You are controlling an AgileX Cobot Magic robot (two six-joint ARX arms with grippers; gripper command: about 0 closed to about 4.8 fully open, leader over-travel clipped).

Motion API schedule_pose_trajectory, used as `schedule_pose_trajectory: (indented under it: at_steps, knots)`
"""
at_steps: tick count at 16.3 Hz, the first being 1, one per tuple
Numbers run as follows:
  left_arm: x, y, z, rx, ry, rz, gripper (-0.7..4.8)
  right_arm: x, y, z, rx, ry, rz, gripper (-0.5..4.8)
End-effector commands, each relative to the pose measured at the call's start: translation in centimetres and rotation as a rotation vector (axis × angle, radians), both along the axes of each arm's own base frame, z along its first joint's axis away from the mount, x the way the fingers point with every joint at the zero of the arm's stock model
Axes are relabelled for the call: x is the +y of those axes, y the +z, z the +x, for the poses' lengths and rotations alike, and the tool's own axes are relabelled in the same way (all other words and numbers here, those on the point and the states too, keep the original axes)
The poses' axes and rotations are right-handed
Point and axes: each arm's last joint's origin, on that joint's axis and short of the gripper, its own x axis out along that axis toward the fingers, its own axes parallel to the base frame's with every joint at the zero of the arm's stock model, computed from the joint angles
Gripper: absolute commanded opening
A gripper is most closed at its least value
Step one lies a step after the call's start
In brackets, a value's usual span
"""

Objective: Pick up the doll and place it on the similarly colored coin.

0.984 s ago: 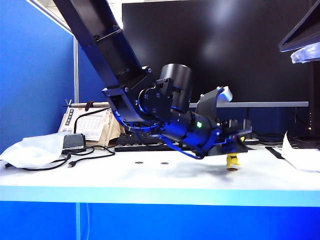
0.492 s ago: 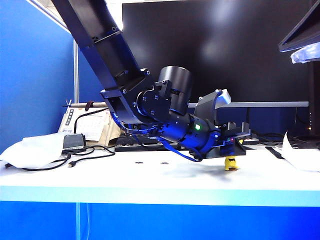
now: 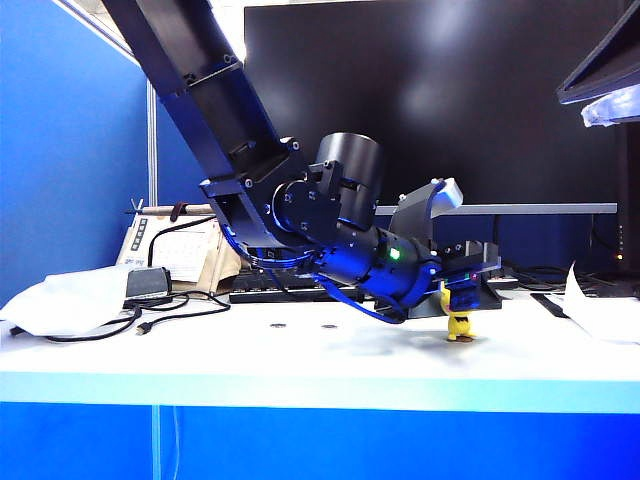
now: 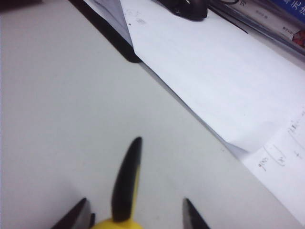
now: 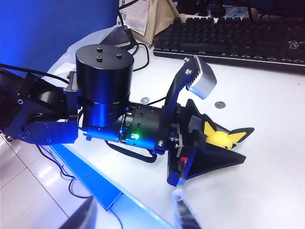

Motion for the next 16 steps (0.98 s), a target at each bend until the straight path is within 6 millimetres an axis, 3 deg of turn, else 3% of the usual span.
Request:
schedule_pose_trajectory:
  at_steps: [1,6,7,9,13,14,16]
  knots:
    - [-0.1,0.4,0.0,-0.011,-0.005,-0.021,2.57,0.0,0.3,0.0,-0.024,0.0,0.002,2.11]
    - [-0.2,0.8,0.0,-0.023,-0.029,-0.043,3.21,0.0,0.3,0.0,-0.024,0.0,0.002,2.11]
    - [-0.2,0.8,0.0,-0.026,-0.029,-0.046,3.79,0.0,0.3,0.0,-0.024,0.0,0.002,2.11]
    - [0.6,2.2,0.7,-0.055,-0.002,-0.064,4.4,0.0,0.3,0.0,-0.024,0.0,0.002,2.11]
    - [2.0,5.3,1.4,-0.073,0.03,-0.077,4.09,0.0,0.3,0.0,-0.026,0.0,0.001,2.11]
    - [2.5,6.9,1.2,-0.093,0.013,-0.047,3.11,0.0,0.3,0.0,-0.025,0.0,0.002,2.11]
    - [4.1,10.9,0.5,-0.171,-0.003,0.048,3.09,0.0,0.3,0.0,-0.03,0.001,-0.002,2.11]
